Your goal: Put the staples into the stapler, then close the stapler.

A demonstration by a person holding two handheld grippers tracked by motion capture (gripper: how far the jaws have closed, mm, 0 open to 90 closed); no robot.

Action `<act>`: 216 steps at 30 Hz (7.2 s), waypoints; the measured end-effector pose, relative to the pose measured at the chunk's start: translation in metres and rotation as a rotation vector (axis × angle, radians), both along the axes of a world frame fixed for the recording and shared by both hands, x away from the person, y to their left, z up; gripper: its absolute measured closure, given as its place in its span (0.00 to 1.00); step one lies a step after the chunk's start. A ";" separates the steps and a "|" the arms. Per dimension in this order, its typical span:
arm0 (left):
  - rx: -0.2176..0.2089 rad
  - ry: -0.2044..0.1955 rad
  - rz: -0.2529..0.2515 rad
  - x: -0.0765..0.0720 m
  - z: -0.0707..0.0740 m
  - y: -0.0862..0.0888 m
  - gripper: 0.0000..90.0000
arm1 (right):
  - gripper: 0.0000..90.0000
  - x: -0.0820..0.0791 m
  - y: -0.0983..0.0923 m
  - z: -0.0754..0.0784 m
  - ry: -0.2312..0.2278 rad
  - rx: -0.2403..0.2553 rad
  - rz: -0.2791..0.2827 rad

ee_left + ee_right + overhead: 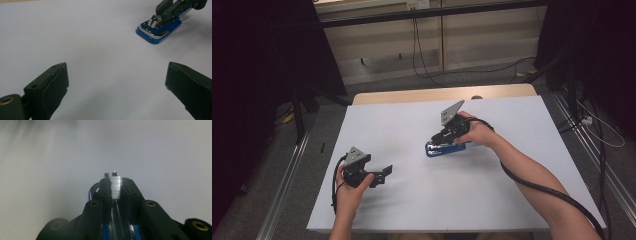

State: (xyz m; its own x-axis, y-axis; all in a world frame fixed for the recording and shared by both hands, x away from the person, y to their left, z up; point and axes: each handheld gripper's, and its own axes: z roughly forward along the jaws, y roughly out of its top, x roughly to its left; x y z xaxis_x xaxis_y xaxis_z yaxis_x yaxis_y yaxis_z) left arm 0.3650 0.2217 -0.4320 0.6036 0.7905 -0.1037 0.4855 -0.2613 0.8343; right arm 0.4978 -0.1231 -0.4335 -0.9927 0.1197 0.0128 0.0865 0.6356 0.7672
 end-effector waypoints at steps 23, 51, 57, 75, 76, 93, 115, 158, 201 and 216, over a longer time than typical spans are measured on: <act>0.005 0.005 0.000 0.001 -0.001 0.000 0.06 | 0.88 0.002 -0.003 0.002 0.017 0.005 0.017; 0.003 0.004 -0.001 0.001 -0.001 0.000 0.06 | 0.86 0.002 -0.002 -0.001 0.026 0.002 0.015; 0.004 0.003 0.001 0.001 -0.001 0.000 0.06 | 0.84 0.001 -0.001 -0.002 0.025 0.003 0.013; 0.002 0.001 -0.002 0.001 -0.001 0.001 0.06 | 0.88 0.002 -0.001 0.005 0.004 -0.001 0.029; 0.000 0.000 -0.001 0.001 -0.001 0.001 0.06 | 0.88 0.002 -0.001 0.005 -0.004 -0.009 0.028; -0.003 0.001 -0.002 0.001 -0.001 0.001 0.06 | 0.88 0.004 0.000 0.005 -0.017 -0.009 0.045; 0.002 0.003 -0.002 0.002 -0.001 0.001 0.06 | 0.84 0.004 0.002 0.001 -0.018 -0.016 0.046; -0.028 -0.005 -0.087 0.013 0.000 -0.029 0.06 | 0.17 -0.052 -0.088 0.016 -0.008 0.079 -0.490; 0.037 0.031 -0.198 0.044 -0.017 -0.107 1.00 | 1.00 -0.084 -0.150 -0.026 -0.006 -0.051 -0.798; 0.048 0.068 -0.219 0.052 -0.024 -0.128 1.00 | 1.00 -0.068 -0.143 -0.025 -0.005 -0.069 -0.786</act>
State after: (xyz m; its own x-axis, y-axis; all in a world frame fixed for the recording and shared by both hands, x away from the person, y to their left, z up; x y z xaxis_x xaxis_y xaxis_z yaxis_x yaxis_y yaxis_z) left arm 0.4166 0.0937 -0.4563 0.7539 0.6467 -0.1160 0.4681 -0.4048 0.7855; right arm 0.4293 -0.2660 -0.4589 -0.6169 0.7867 -0.0241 0.5271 0.4356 0.7297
